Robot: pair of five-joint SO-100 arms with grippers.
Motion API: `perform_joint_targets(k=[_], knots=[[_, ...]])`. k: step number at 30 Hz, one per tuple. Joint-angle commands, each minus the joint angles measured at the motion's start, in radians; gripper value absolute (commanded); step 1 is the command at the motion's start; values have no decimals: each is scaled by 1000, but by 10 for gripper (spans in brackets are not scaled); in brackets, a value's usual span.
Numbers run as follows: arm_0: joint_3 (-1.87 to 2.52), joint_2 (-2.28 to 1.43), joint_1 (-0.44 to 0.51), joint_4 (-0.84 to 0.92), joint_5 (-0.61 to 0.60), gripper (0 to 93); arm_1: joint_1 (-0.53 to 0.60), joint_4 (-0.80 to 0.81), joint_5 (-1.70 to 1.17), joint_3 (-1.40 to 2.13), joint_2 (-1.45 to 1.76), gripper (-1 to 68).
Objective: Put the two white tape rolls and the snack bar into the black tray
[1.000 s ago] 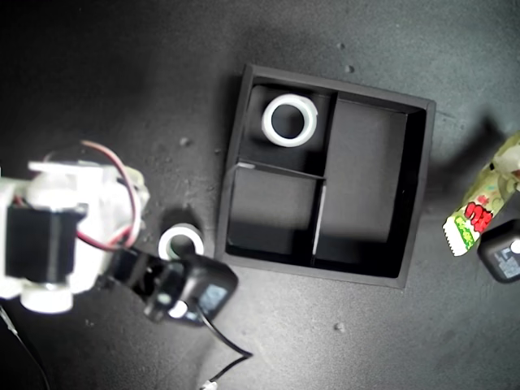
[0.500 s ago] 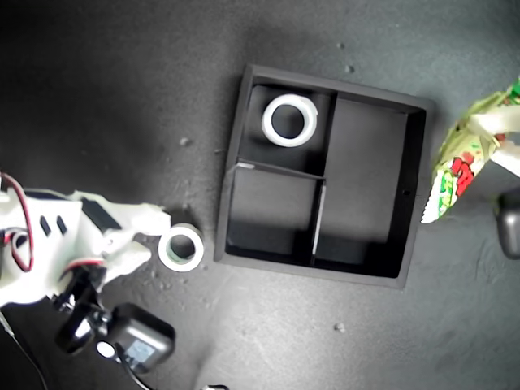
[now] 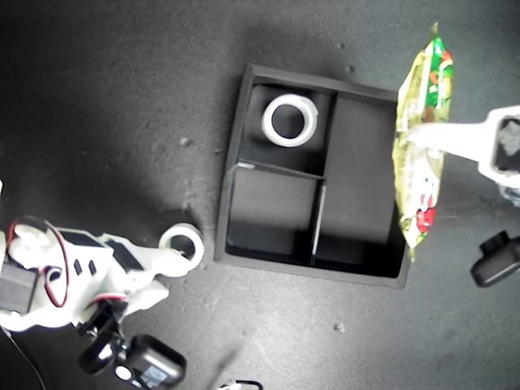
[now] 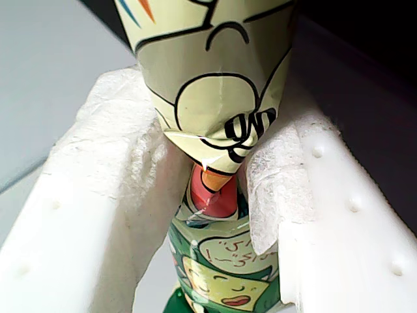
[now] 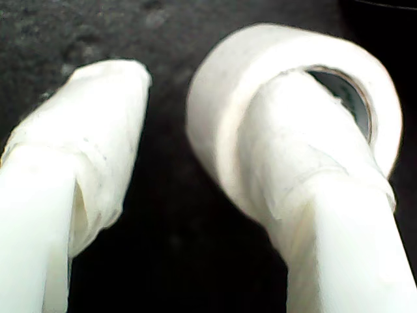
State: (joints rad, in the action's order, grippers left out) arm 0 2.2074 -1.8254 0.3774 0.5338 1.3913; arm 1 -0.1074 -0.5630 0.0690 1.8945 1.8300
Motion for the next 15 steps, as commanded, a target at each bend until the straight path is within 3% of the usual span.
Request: perform_joint_targets(k=[1, 7, 15], knots=[[0, 11, 2, -31, 8, 110, 51, 25, -25, -120, -87, -6], [-32, 14, -12, -6, -20, 109, 114, -98, -57, -311, -293, -6], [-109, 12, -17, 94, -49, 106, 114, -117, -52, -307, -307, -6]])
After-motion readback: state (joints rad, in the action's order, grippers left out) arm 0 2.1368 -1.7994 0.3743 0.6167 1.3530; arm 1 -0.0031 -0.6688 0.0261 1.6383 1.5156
